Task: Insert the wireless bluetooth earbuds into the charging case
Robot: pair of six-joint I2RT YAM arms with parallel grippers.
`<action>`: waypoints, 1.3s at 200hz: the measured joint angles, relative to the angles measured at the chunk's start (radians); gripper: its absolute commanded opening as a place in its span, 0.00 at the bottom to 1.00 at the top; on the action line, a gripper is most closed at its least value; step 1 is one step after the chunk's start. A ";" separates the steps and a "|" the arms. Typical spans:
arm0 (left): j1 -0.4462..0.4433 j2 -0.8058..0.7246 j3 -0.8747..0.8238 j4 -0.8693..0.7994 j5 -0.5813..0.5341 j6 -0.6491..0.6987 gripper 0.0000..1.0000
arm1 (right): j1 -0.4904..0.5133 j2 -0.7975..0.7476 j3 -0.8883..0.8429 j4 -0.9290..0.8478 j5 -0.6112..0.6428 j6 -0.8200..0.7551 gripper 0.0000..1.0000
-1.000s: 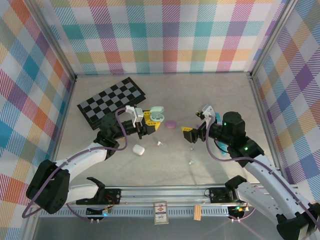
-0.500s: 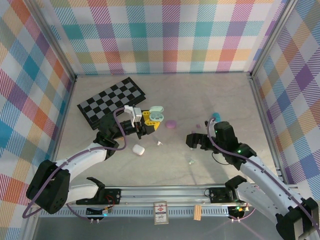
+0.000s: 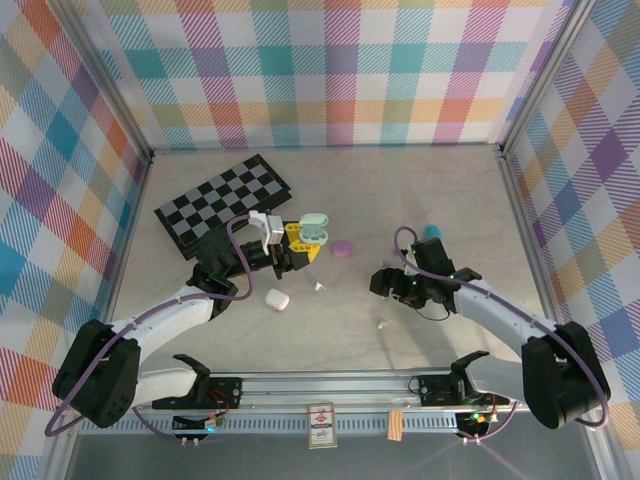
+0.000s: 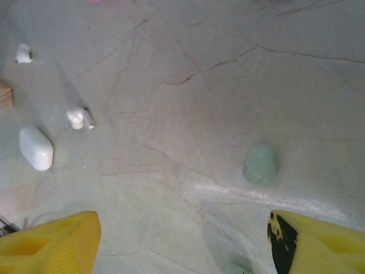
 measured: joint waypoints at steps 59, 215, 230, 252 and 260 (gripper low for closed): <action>0.000 -0.005 0.000 -0.001 0.007 -0.005 0.37 | -0.034 0.095 0.001 0.066 -0.019 -0.001 0.70; 0.000 -0.023 0.000 0.002 0.015 -0.019 0.37 | -0.035 0.227 0.000 0.238 -0.118 0.008 0.52; 0.000 -0.023 -0.001 0.002 0.016 -0.019 0.37 | -0.035 0.245 0.000 0.244 -0.124 0.008 0.52; 0.000 -0.023 -0.001 0.002 0.018 -0.019 0.37 | -0.035 0.269 0.000 0.245 -0.128 0.007 0.52; 0.000 -0.023 -0.001 0.002 0.018 -0.019 0.37 | -0.035 0.274 0.001 0.245 -0.130 0.007 0.51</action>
